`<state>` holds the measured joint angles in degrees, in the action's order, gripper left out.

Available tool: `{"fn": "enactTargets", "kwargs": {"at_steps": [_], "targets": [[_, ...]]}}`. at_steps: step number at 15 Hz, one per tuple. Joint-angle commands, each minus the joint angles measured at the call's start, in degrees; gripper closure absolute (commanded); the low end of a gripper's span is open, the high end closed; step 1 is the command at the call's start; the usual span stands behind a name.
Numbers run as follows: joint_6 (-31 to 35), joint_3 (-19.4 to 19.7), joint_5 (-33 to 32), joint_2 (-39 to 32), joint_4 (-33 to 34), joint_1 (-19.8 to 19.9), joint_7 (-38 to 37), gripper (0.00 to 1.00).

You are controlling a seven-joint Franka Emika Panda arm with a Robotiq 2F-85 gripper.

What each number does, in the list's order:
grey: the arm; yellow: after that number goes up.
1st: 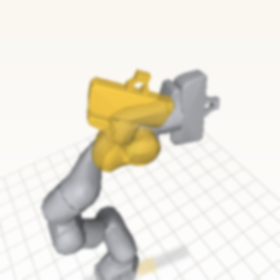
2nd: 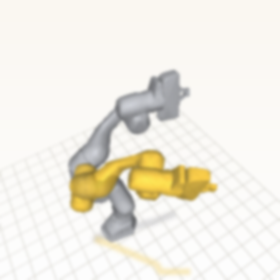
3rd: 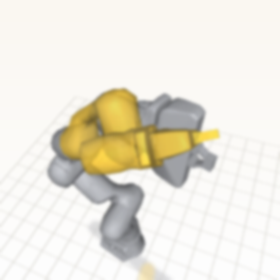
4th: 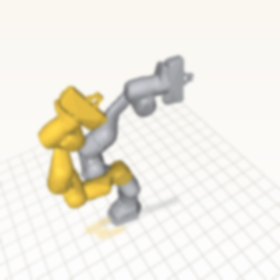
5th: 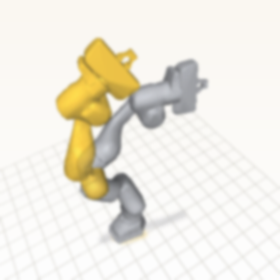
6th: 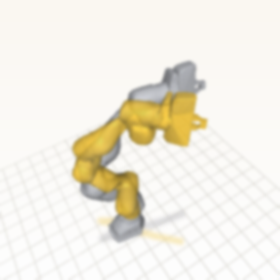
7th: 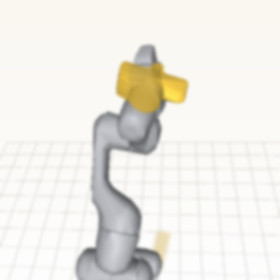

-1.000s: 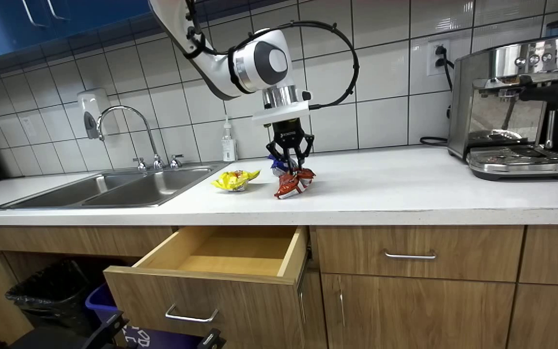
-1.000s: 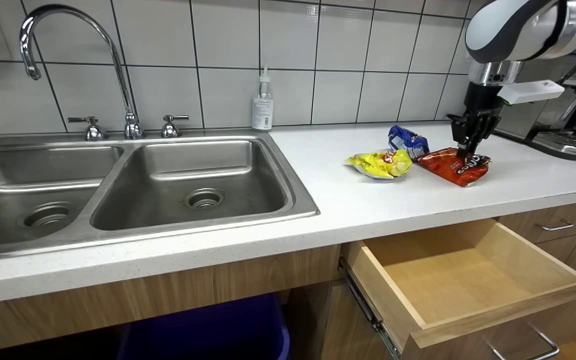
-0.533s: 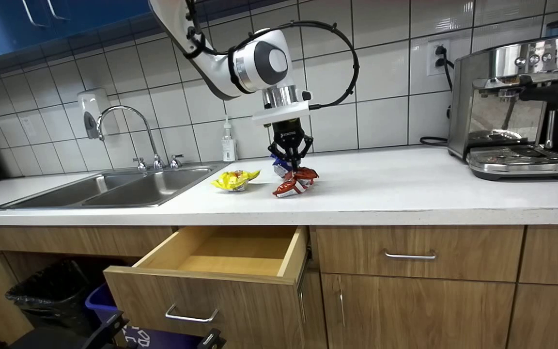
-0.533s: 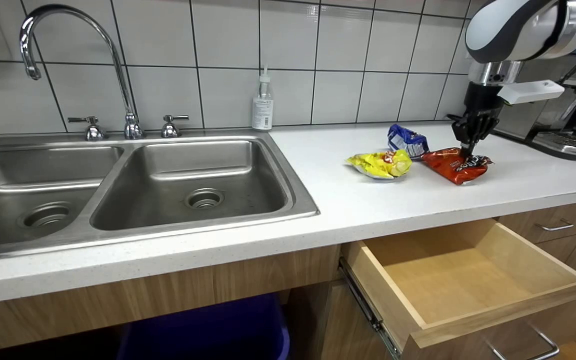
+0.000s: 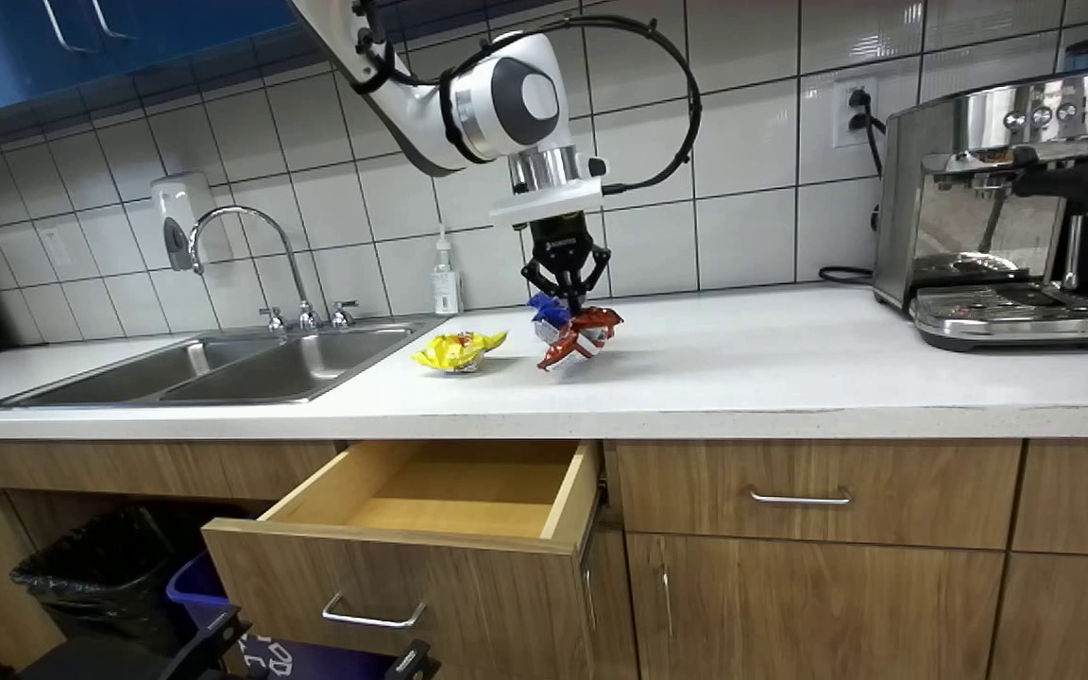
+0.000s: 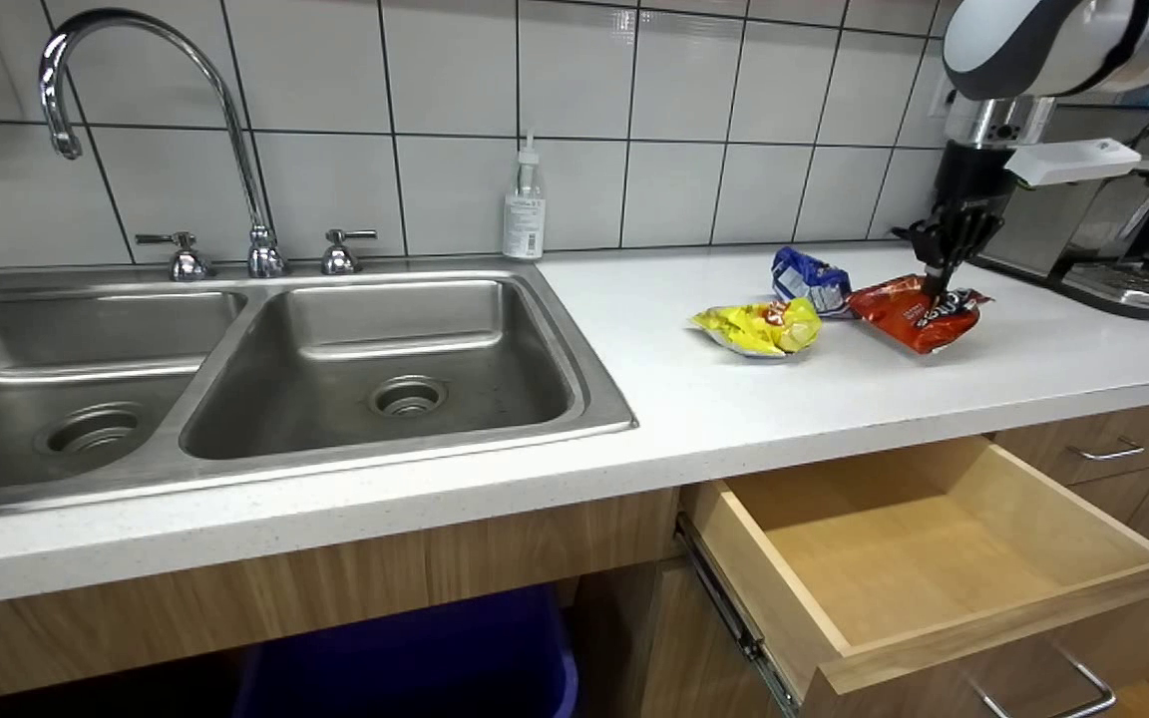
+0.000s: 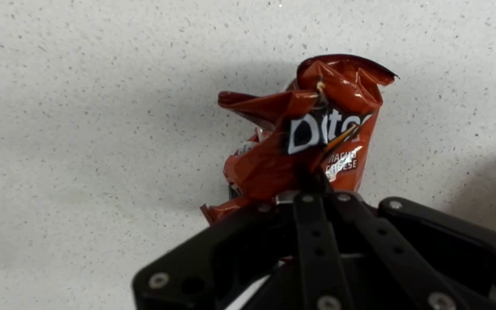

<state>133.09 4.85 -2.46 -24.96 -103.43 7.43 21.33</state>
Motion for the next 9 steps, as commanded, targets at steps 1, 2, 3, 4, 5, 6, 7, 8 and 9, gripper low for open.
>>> {"fn": "enactTargets", "kwargs": {"at_steps": [1, 2, 3, 4, 5, 6, 7, 8, 9], "targets": [[0.08, -2.05, 1.55, 4.87, -3.99, 2.17, 3.24, 1.00], [0.22, -2.15, 1.83, 5.65, -4.83, 2.29, 3.57, 1.00], [0.53, -2.18, 1.99, 6.49, -5.90, 2.33, 3.82, 1.00], [0.81, -2.10, 2.05, 7.18, -6.91, 2.25, 3.82, 1.00], [1.07, -1.97, 2.01, 7.92, -7.98, 2.05, 3.61, 1.00], [1.43, -1.82, 1.88, 8.65, -9.11, 1.84, 3.21, 1.00], [1.57, -1.82, 2.10, 9.60, -10.43, 1.71, 2.89, 1.00], [1.87, -1.82, 2.22, 10.66, -11.94, 1.62, 2.83, 1.00], [2.30, -1.76, 2.16, 11.95, -13.72, 1.43, 2.59, 1.00]]}}
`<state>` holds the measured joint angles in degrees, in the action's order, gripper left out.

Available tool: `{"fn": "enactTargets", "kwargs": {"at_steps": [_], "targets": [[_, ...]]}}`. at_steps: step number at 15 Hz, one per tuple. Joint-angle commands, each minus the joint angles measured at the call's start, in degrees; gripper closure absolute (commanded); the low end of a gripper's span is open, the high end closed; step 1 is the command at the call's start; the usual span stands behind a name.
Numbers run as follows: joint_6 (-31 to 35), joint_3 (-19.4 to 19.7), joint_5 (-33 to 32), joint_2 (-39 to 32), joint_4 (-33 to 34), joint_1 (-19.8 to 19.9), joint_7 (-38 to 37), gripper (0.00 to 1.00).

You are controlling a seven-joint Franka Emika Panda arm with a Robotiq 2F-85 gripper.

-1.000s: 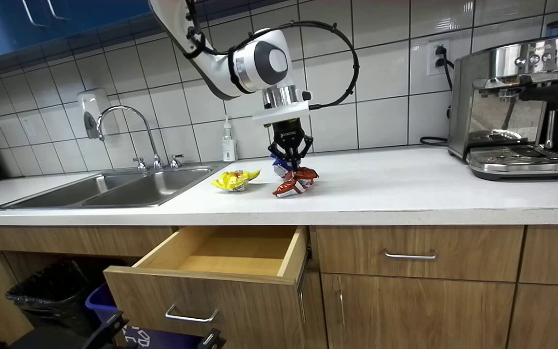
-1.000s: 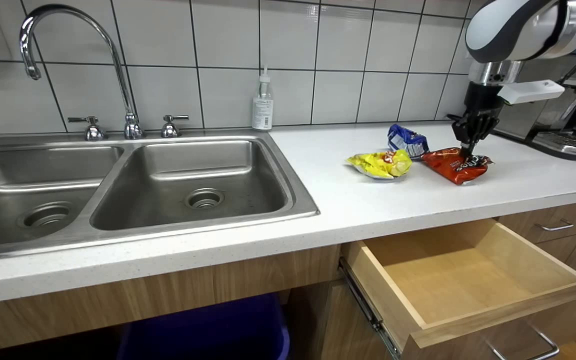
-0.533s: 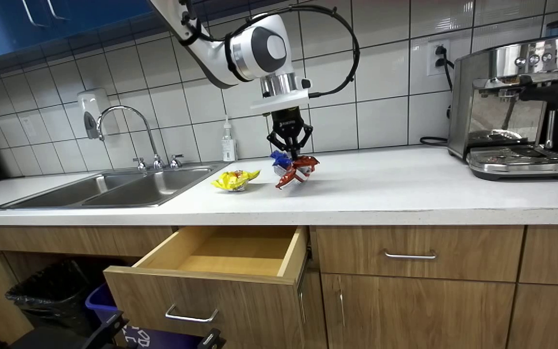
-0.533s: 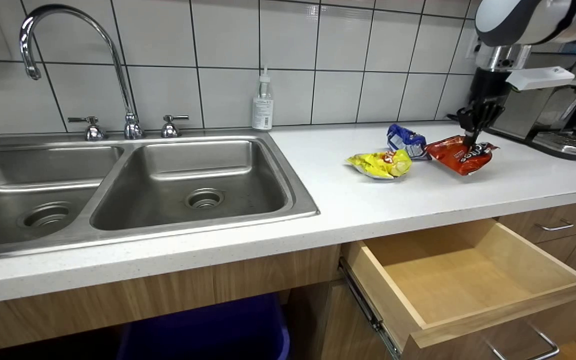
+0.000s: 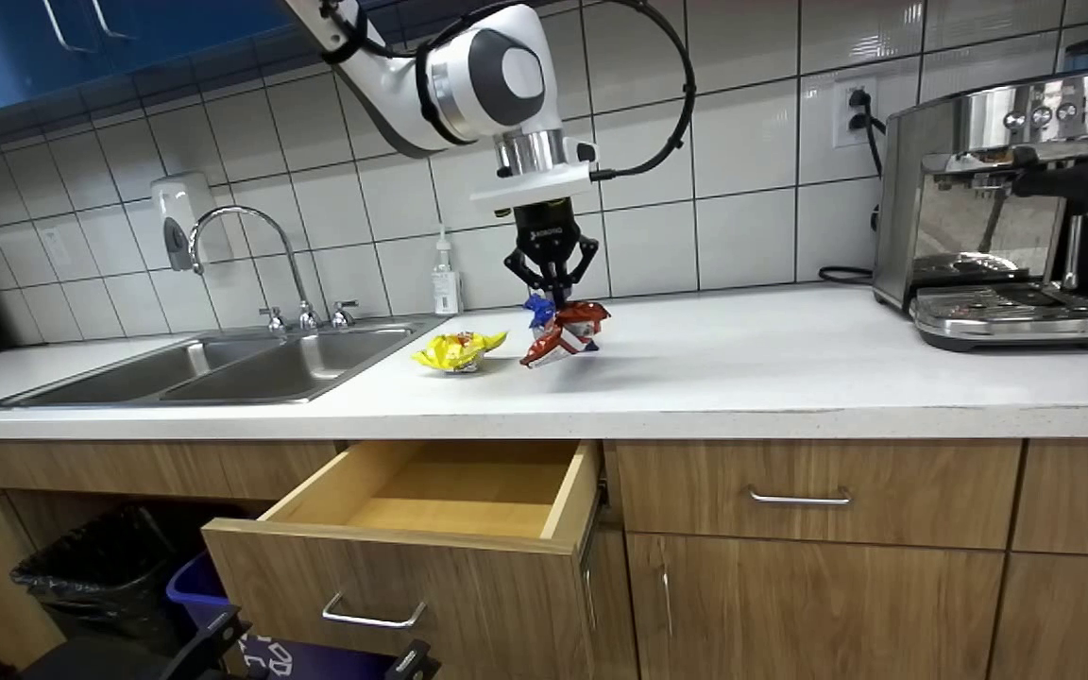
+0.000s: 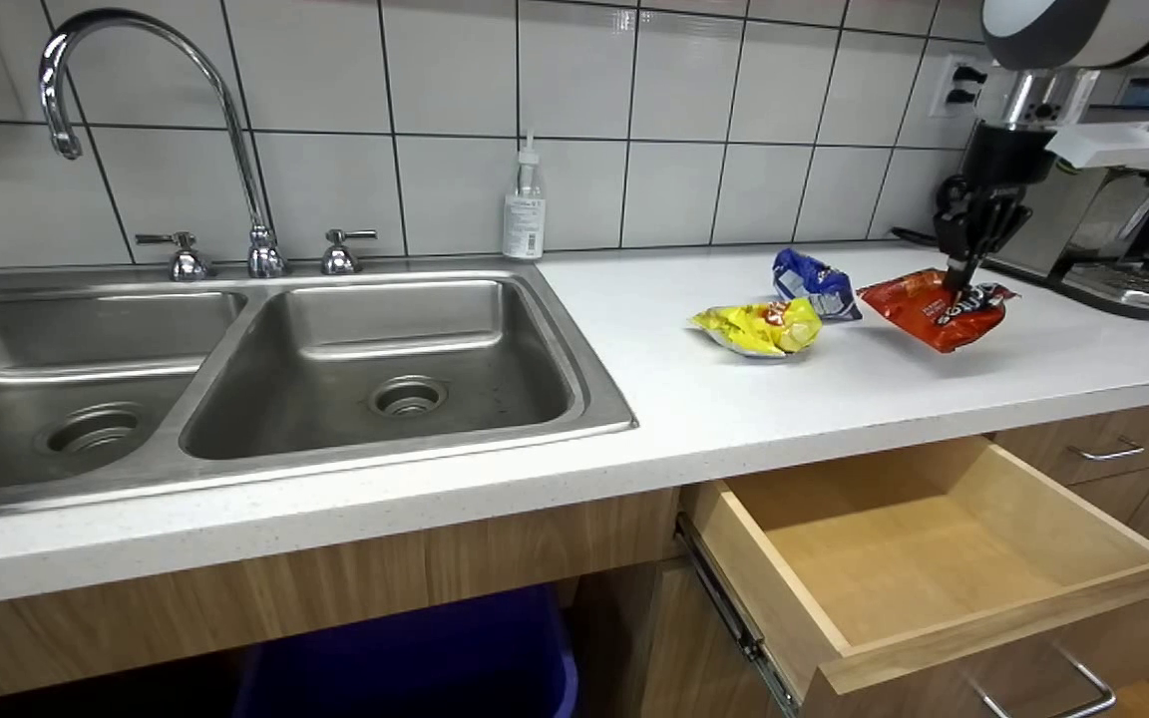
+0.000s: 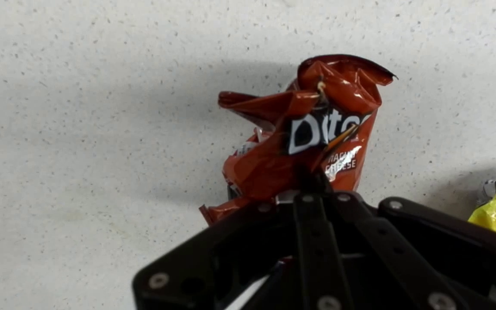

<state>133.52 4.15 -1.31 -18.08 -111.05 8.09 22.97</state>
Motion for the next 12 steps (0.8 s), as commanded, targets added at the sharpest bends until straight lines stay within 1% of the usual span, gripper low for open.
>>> {"fn": "enactTargets", "kwargs": {"at_steps": [1, 12], "targets": [[2.03, -1.04, 1.07, 6.02, -7.44, 0.67, 0.92, 1.00], [3.40, -0.84, 3.11, 18.64, -23.13, -1.73, 1.20, 1.00]]}}
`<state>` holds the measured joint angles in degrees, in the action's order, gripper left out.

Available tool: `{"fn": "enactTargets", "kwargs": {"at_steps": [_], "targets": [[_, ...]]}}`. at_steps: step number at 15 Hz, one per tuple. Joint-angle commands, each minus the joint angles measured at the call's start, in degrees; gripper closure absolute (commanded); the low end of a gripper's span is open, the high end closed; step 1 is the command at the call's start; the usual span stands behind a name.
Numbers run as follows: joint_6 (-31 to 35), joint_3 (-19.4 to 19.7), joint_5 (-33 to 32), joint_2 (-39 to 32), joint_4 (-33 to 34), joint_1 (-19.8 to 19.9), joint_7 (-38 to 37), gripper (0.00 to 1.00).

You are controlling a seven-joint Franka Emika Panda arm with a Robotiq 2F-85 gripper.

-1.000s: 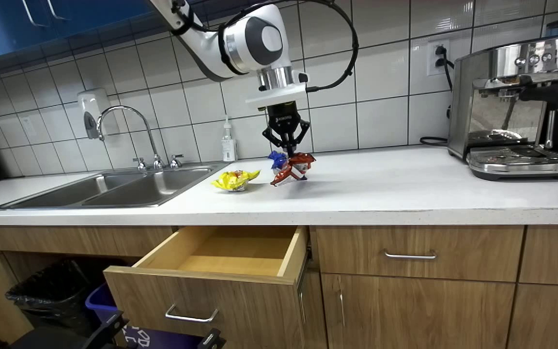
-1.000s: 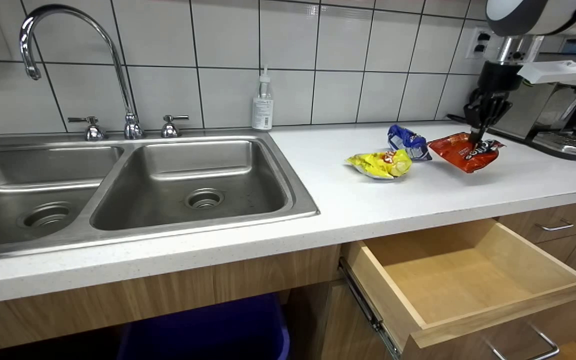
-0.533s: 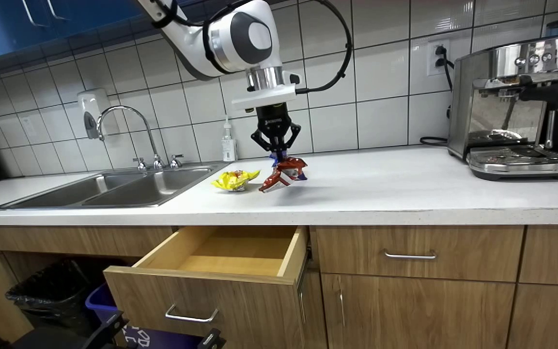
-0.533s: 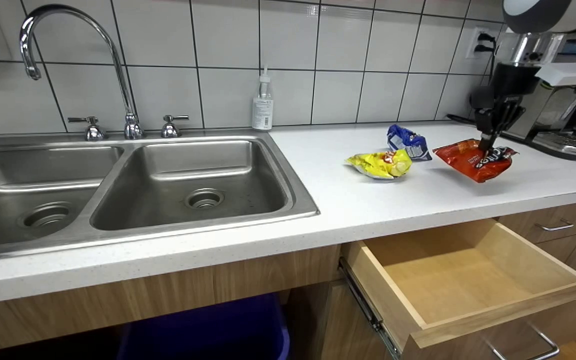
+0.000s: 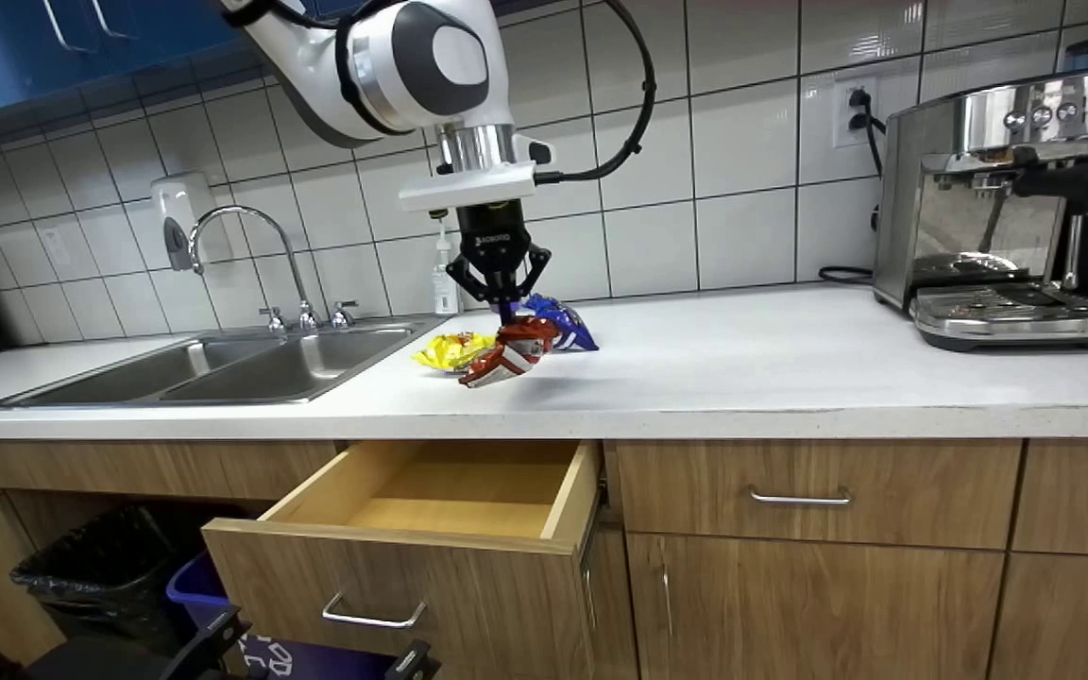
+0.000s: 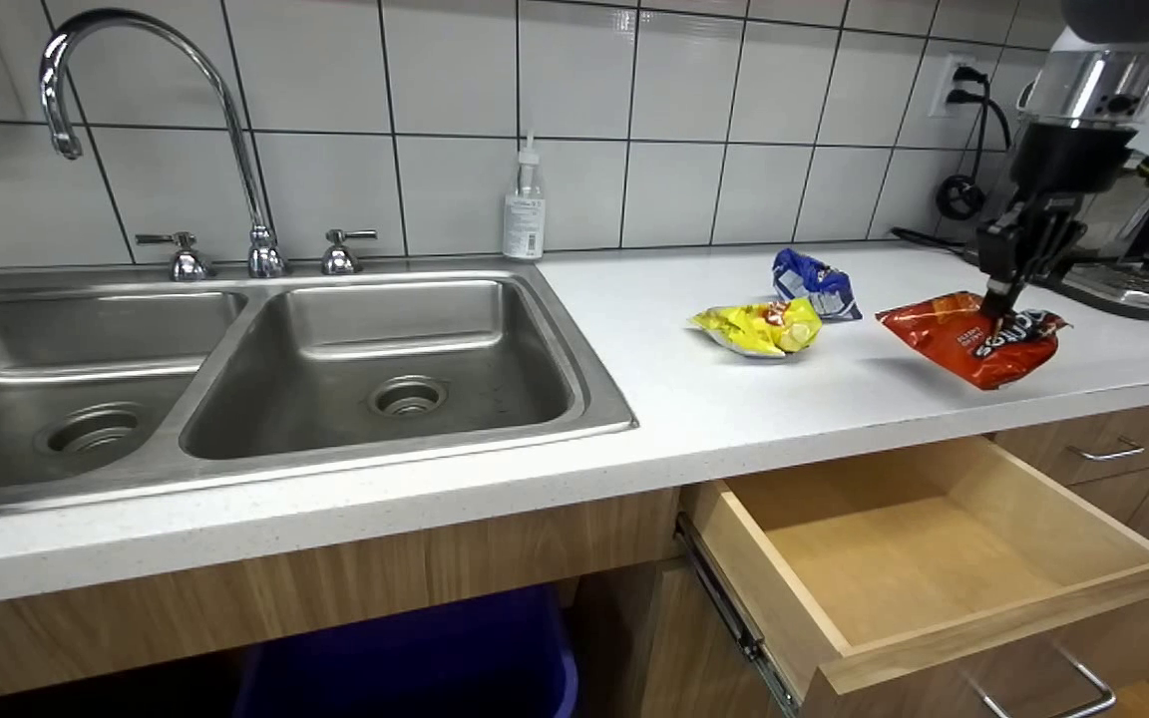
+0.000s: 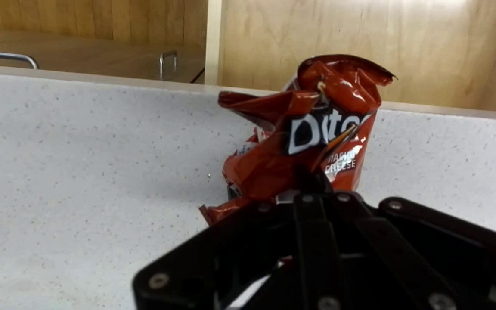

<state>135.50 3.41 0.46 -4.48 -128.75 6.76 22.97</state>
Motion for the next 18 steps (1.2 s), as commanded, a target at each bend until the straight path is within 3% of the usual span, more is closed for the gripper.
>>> {"fn": "enactTargets", "kwargs": {"at_steps": [1, 10, 18], "targets": [[1.41, 0.00, 1.56, 5.94, -6.65, -0.63, 1.30, 1.00], [1.32, 1.02, 0.63, 11.31, -15.52, -1.73, 0.64, 1.00], [3.24, 1.84, 0.87, 8.68, -17.29, -1.59, -1.12, 1.00]]}}
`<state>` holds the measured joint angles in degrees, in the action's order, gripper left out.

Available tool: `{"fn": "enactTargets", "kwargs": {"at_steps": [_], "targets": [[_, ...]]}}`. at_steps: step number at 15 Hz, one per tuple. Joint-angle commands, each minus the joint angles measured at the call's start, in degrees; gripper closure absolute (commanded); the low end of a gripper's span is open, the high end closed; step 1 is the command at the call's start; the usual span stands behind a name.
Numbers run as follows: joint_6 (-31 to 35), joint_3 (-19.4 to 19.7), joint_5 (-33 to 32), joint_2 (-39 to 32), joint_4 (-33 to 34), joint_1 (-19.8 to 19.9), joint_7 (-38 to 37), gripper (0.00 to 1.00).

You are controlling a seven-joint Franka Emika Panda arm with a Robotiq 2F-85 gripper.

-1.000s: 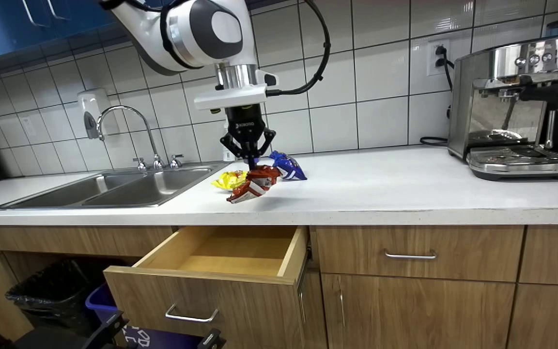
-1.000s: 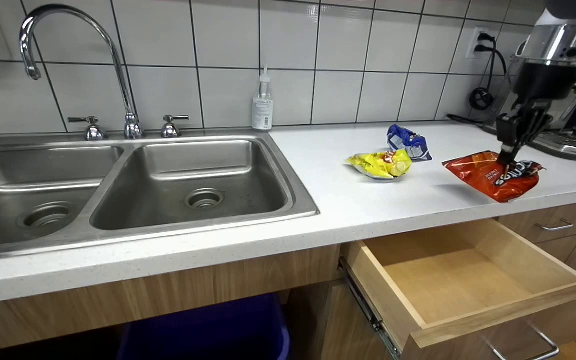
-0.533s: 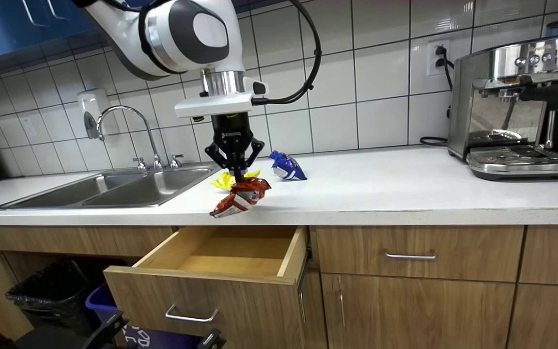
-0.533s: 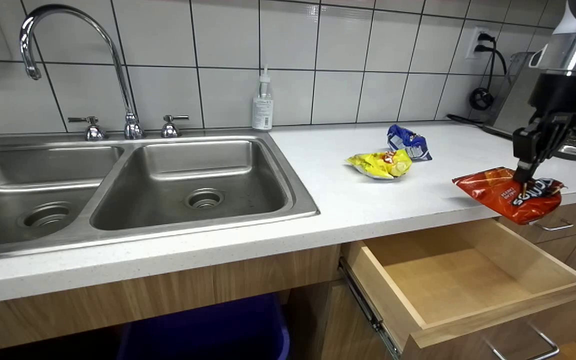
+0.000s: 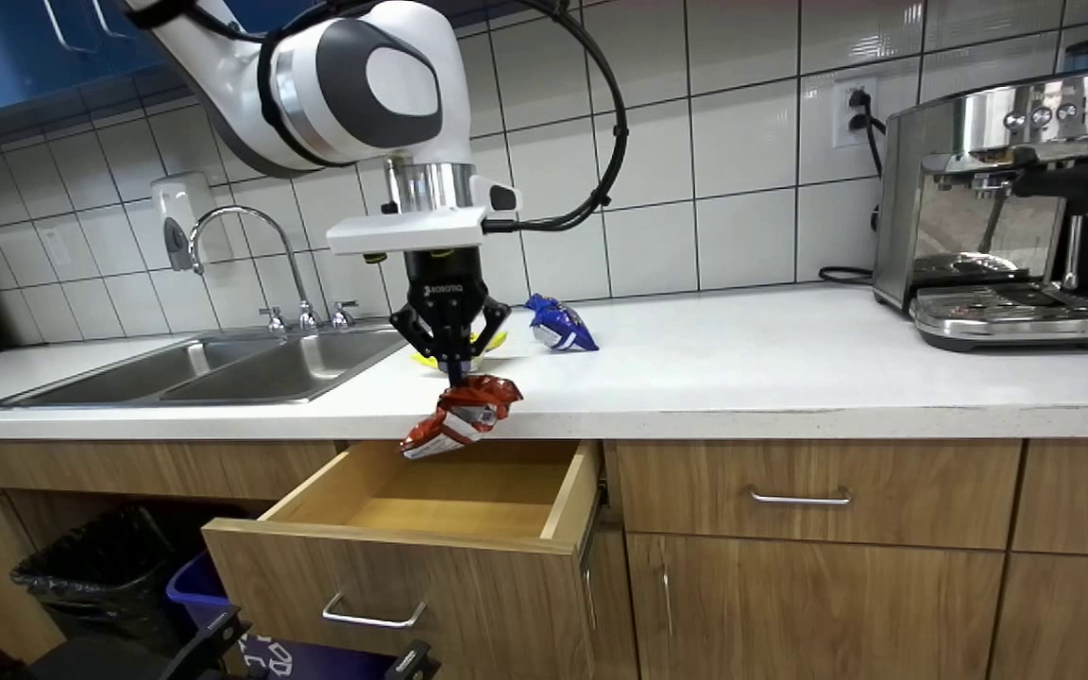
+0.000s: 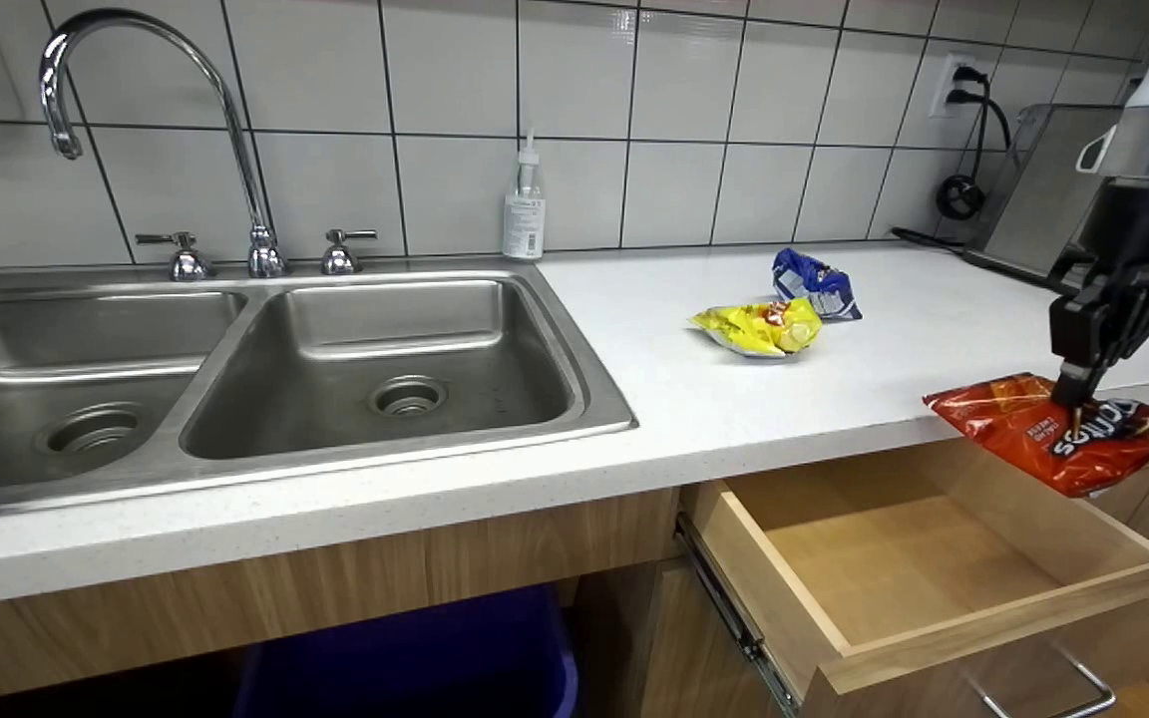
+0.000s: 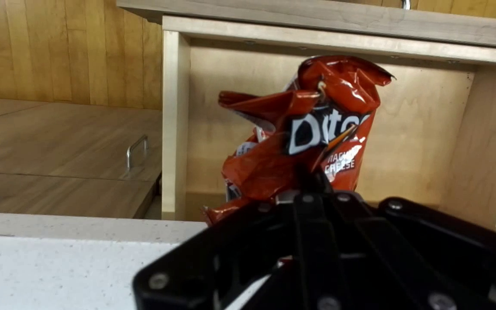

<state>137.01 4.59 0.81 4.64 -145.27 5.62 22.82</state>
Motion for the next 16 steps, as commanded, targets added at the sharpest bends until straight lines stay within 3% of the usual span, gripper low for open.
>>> {"fn": "enactTargets", "kwargs": {"at_steps": [1, 16], "targets": [[1.90, 0.70, 0.49, -0.95, -0.76, -0.43, -1.24, 1.00], [12.70, 0.22, 1.53, -13.99, 1.85, 0.43, -8.23, 1.00]]}}
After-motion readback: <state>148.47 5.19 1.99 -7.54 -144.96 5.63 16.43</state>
